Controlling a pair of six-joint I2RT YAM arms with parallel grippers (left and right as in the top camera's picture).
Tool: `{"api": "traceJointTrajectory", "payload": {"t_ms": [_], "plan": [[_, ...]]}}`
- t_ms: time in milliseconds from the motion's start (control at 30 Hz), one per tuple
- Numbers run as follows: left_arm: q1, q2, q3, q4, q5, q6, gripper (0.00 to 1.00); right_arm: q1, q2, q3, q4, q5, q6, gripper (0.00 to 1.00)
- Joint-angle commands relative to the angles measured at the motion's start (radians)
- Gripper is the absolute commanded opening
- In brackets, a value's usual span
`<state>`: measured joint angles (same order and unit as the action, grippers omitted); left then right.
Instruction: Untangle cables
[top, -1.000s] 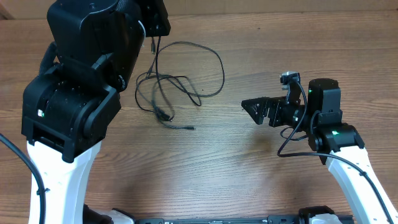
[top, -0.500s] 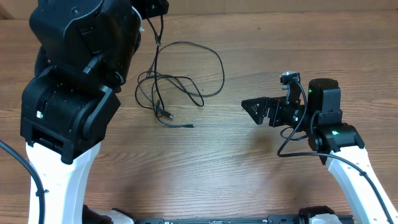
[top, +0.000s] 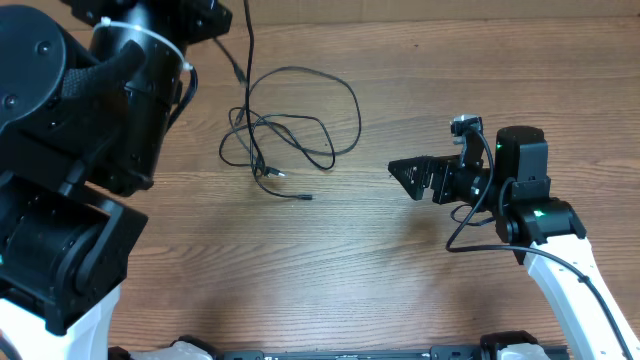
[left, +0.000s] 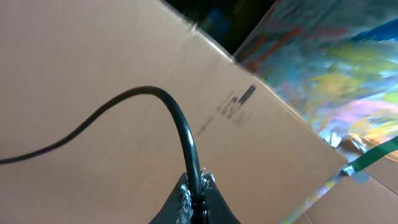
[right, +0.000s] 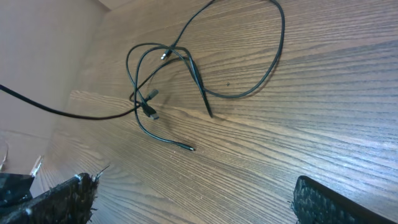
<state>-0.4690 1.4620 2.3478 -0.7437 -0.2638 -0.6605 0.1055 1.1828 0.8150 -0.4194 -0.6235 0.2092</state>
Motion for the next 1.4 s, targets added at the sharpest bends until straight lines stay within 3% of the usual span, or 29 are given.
{"api": "traceJointTrajectory", "payload": {"t_ms": [0, 267, 433, 633, 800, 900, 1367], "plan": [[0.004, -0.002, 0.013, -0.091, 0.034, -0.128, 0.04, 0.000, -0.013, 0.010, 0.005, 0.002, 0.003, 1.00], [0.004, 0.044, 0.011, -0.385, 0.169, -0.241, 0.04, 0.000, -0.013, 0.010, 0.005, 0.002, 0.003, 1.00], [0.004, 0.064, 0.011, -0.381, 0.312, -0.278, 0.04, 0.000, -0.013, 0.010, 0.005, 0.002, 0.003, 1.00], [0.004, 0.064, 0.011, -0.253, 0.415, -0.306, 0.04, 0.000, -0.013, 0.010, 0.005, 0.002, 0.003, 1.00], [0.005, 0.064, 0.011, -0.120, 0.402, -0.305, 0.04, 0.000, -0.013, 0.010, 0.005, 0.002, 0.003, 1.00], [0.005, 0.063, 0.011, -0.042, 0.297, -0.305, 0.04, 0.000, -0.013, 0.010, 0.005, 0.002, 0.003, 1.00], [0.106, 0.015, 0.011, 0.020, 0.043, -0.304, 0.04, 0.000, -0.013, 0.010, 0.005, 0.002, 0.003, 1.00]]}}
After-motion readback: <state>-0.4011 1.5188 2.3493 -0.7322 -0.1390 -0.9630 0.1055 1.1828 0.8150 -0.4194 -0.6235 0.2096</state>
